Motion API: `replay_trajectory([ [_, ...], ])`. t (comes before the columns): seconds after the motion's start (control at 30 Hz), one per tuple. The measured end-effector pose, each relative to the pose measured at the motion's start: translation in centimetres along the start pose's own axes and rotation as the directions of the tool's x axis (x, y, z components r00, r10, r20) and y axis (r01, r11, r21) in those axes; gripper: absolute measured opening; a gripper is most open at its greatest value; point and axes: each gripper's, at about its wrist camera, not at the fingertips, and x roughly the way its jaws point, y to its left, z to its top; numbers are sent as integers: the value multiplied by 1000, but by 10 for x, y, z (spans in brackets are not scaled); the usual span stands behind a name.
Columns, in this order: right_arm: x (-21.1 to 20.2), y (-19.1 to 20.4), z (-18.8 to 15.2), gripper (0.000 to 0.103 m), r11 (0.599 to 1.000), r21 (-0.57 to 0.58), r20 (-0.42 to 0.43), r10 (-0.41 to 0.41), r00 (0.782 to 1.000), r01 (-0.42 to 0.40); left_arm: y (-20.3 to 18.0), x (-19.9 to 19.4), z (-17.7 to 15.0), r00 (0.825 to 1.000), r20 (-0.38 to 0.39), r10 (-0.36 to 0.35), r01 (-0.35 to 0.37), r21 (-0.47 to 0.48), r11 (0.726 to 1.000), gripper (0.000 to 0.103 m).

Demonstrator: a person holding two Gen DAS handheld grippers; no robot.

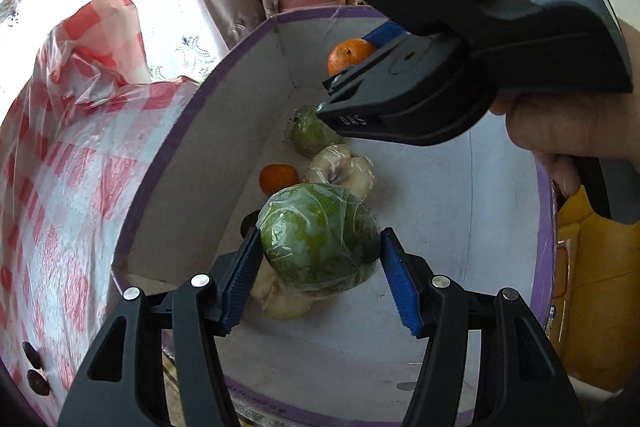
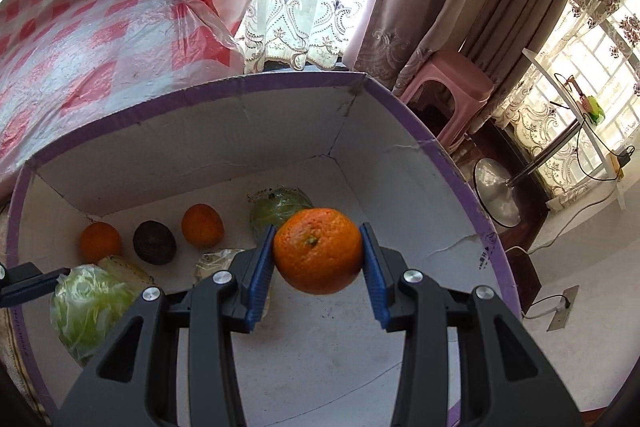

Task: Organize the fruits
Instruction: 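Carry the cabbage and orange over the white box, then open both tools to drop the cabbage and orange into the box, then move both open tools back over the two dark fruits on the table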

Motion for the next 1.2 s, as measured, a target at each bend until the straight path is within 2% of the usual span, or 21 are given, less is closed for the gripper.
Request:
replay_trajectory([
  [0.17,21,9,-5,42,996,-83,-71,-40,997,34,-9,23,-1,997,-77,-23,26,41,999,59],
  [0.27,27,13,-4,42,994,-108,-92,-42,995,32,-7,28,-1,995,-90,-47,50,32,998,59],
  [0.33,31,14,-3,42,993,-109,-108,-45,993,33,-7,30,-2,994,-97,-54,57,27,998,53],
  [0.67,39,19,-5,44,990,-131,-130,-72,989,54,0,36,-5,991,-102,-85,86,9,996,53],
  [0.7,39,19,-5,45,990,-128,-126,-75,989,59,0,36,-4,991,-100,-86,87,7,996,54],
  [0.77,36,22,-5,57,990,-125,-116,-82,990,68,1,34,-4,992,-92,-91,92,2,996,59],
  [0.87,36,22,-6,60,988,-136,-109,-91,990,76,2,33,-4,992,-86,-96,97,-3,995,60],
  [0.93,35,21,-5,61,988,-129,-109,-93,990,79,3,31,-4,992,-75,-99,99,-3,995,66],
  [1.07,31,12,-2,75,992,-99,-88,-86,992,77,6,23,-3,994,-34,-108,108,-13,994,75],
  [1.2,25,7,-1,81,994,-72,-72,-91,993,86,19,7,-5,994,27,-111,112,-65,992,79],
])
